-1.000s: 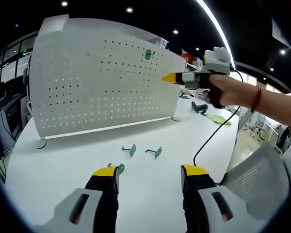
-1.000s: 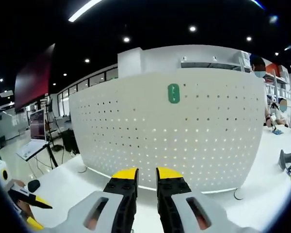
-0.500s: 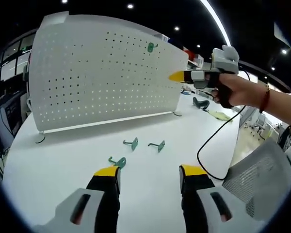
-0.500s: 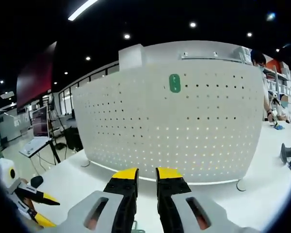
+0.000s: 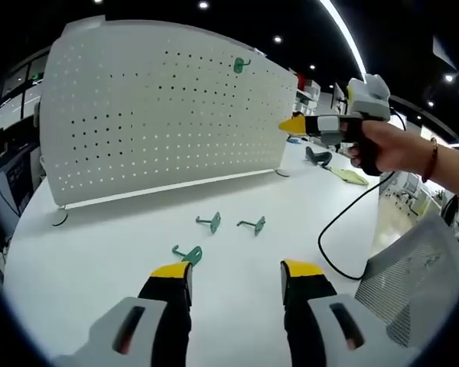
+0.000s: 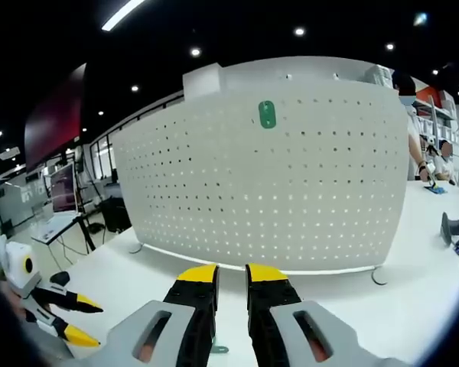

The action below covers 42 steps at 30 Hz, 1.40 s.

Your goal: Insert the hook assembly into the mounting plate slot until the hook locks in place.

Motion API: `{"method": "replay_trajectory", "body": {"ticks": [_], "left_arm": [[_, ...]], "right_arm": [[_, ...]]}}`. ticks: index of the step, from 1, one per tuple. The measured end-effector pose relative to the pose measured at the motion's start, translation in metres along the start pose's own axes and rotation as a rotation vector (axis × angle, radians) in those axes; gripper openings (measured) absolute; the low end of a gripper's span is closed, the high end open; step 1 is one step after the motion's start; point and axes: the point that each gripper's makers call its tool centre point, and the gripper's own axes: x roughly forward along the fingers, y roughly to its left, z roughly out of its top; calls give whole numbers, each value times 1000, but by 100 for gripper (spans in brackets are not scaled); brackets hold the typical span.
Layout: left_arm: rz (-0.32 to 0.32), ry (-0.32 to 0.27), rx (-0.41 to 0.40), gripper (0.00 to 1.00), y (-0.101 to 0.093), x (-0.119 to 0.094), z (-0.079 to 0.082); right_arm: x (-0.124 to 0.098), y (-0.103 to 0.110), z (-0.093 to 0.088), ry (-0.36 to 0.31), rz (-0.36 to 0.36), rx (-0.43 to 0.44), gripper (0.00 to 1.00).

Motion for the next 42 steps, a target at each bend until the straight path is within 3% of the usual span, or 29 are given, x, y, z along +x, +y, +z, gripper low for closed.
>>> {"method": "replay_trajectory", "body": {"ticks": [22, 42], "left_arm": [[24, 55, 23, 39, 25, 25, -10], [117, 102, -6, 24, 55, 42, -25]], "right_arm": [[-6, 4, -21, 45, 13, 14, 12], [-11, 0, -28, 59, -3, 28, 12]]}}
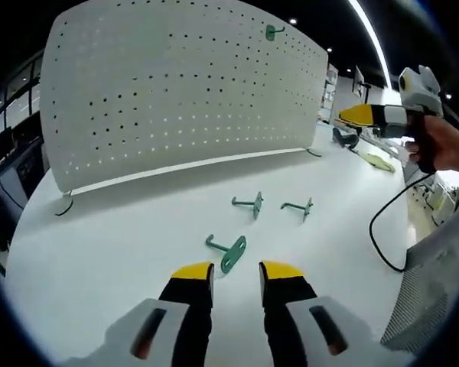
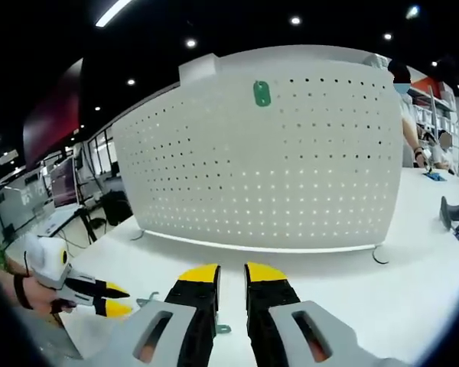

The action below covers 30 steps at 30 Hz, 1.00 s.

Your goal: Insert the hook assembly into the mounting plate slot until the hook locks in place.

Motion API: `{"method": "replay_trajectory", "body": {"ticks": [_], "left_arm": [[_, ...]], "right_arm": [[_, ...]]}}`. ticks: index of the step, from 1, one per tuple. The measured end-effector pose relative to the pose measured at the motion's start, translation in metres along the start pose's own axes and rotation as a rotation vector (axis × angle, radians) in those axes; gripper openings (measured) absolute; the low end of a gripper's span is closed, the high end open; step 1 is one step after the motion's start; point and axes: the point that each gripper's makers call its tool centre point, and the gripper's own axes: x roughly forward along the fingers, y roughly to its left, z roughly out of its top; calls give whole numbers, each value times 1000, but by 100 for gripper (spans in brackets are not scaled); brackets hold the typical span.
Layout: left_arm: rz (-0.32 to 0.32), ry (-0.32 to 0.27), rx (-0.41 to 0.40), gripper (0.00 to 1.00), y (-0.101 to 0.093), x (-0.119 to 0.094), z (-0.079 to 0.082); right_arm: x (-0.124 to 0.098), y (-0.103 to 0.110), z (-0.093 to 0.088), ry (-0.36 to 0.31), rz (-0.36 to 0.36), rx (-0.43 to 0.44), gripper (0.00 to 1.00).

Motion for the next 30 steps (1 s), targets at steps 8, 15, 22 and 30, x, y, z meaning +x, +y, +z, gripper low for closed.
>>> {"method": "replay_trajectory", "body": {"ticks": [8, 15, 22, 30], "left_arm": [[31, 25, -18, 20, 6, 9, -7], [45, 32, -32, 17, 7, 13, -10], [46, 23, -32, 14, 8, 18, -8], [42, 25, -30, 13, 8, 24, -8]], "right_arm": [[-1, -3, -3, 8, -7, 5, 12], [-2, -7, -6, 14, -16, 13, 12], [-2, -8, -8, 18, -17, 17, 11], [-4, -11, -11, 26, -24, 19, 11]]}}
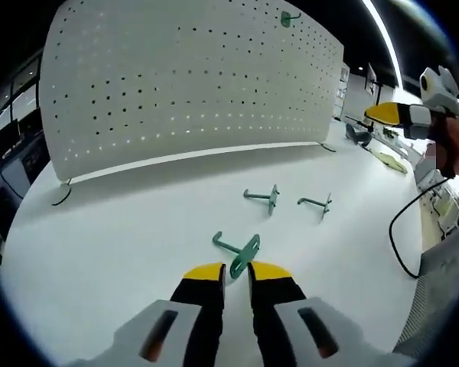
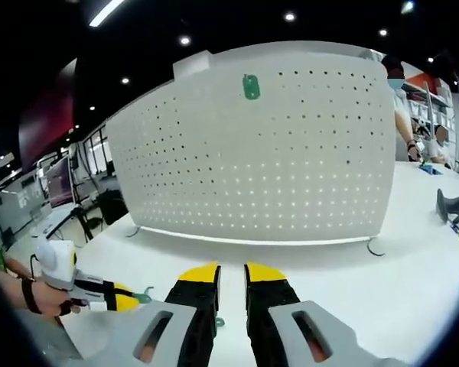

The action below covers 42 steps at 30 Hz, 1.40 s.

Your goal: Insert the hook assembly into the mounting plate slot until the hook locks in place.

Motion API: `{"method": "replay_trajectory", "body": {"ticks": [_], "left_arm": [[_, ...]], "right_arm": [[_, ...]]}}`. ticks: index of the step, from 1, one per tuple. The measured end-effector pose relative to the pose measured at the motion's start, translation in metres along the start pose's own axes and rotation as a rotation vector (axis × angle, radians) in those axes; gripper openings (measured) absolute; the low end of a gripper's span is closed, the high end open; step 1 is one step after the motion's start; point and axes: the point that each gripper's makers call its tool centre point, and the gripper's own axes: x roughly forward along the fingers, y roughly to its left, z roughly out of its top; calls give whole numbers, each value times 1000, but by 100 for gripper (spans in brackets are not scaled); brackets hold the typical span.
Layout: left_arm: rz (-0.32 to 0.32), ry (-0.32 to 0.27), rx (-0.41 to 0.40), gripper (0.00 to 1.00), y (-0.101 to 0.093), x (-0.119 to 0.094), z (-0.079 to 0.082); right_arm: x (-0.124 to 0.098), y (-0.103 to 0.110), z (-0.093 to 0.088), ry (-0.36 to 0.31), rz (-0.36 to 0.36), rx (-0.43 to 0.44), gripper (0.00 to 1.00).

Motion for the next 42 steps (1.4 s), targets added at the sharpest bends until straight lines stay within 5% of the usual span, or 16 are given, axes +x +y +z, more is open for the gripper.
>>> {"method": "replay_trajectory", "body": {"ticks": [23, 42], "left_arm": [[-57, -30, -63, 4, -7, -4, 5], [-148, -151, -263, 4, -26, -37, 37]], "right_arm": [[-1, 3, -2, 3, 2, 2, 11], [-1, 20, -1, -5, 53, -3, 11]]}}
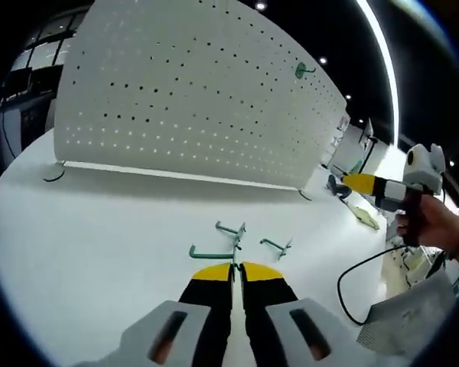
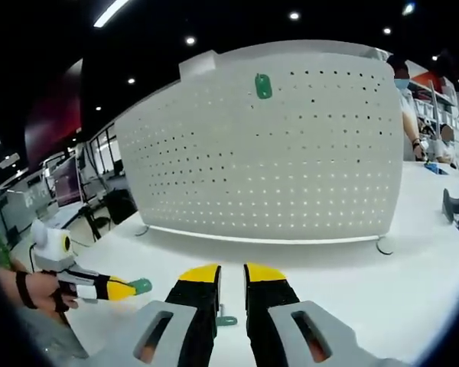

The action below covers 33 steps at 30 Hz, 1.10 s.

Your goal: Insert the hook assembly into the mounting plate slot until the hook locks in place.

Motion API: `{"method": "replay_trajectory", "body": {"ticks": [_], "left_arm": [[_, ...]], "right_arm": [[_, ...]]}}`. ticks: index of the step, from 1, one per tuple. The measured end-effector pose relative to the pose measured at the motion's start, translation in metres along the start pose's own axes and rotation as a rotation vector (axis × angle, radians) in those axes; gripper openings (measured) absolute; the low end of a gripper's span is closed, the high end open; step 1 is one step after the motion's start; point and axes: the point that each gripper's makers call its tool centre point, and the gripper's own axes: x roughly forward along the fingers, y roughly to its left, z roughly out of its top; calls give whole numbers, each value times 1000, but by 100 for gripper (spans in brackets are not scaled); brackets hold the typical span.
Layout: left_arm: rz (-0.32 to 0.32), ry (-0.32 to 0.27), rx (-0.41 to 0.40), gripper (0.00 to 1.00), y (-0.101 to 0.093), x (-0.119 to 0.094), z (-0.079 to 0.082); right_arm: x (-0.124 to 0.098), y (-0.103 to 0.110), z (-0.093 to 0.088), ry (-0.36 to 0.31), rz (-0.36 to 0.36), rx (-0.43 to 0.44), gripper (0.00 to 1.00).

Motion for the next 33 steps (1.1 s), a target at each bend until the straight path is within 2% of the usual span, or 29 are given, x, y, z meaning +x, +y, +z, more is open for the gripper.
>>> {"method": "replay_trajectory", "body": {"ticks": [6, 8, 9, 11, 20, 33], "left_arm": [[-28, -39, -63, 4, -10, -8, 11], [-59, -32, -123, 4, -17, -10, 12], [-78, -54, -145, 4, -21, -11, 16], [-83, -64, -148, 4, -23, -15, 20], [-145, -121, -255, 4, -40, -26, 36], [-249, -160, -352, 4, -65, -42, 49]], "right_arm": [[-1, 5, 2, -7, 17, -1, 11], [-2, 6, 3, -10, 21, -1, 11], [-2, 8, 3, -11, 24, 0, 11], [-3, 10, 3, -14, 33, 2, 11], [-7, 19, 3, -27, 70, 24, 11], [-9, 34, 0, -36, 133, 50, 11]]}}
